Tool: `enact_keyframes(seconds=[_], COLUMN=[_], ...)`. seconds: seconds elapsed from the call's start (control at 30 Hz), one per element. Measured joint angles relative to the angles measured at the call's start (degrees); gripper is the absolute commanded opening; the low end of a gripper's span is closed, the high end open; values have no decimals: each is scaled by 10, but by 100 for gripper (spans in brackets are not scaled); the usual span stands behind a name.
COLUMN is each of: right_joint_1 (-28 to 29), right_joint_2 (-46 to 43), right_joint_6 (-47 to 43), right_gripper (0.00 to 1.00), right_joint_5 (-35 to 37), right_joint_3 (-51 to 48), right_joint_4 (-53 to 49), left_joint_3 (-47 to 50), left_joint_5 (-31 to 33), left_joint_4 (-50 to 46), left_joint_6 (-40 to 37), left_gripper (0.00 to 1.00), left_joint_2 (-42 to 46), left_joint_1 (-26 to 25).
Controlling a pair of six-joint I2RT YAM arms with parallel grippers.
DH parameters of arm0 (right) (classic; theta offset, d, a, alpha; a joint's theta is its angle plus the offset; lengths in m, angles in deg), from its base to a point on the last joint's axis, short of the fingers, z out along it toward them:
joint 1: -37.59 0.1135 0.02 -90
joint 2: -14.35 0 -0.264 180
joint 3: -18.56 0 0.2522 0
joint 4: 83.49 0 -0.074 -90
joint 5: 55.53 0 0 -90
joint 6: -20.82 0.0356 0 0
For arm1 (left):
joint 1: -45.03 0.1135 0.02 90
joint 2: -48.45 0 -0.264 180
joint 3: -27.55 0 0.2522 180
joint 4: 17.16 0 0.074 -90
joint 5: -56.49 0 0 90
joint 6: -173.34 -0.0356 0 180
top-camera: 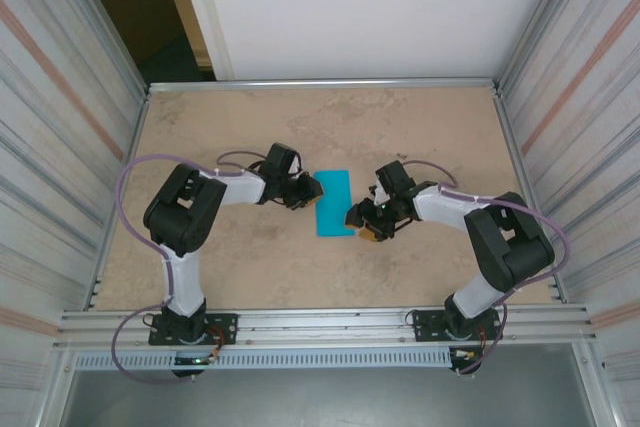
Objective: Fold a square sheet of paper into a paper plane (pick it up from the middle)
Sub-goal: First fold the square sheet of paper in half at the center of the table.
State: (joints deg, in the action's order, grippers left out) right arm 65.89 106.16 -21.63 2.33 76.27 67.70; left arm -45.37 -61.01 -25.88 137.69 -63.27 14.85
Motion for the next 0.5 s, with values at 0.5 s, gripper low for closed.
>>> enact_keyframes(seconds=[0.5], right_joint_1=[5], right_joint_2=[24], right_joint_6=[-1], right_gripper=[32], right_joint_5=[-1], right_joint_3=[4], right_joint_4=[6], left_joint_3=[-1], left_joint_5=[0], left_joint_4=[-2], left_joint_6=[2], left_gripper=[19], left_joint_2=[0], left_joint_1=[0])
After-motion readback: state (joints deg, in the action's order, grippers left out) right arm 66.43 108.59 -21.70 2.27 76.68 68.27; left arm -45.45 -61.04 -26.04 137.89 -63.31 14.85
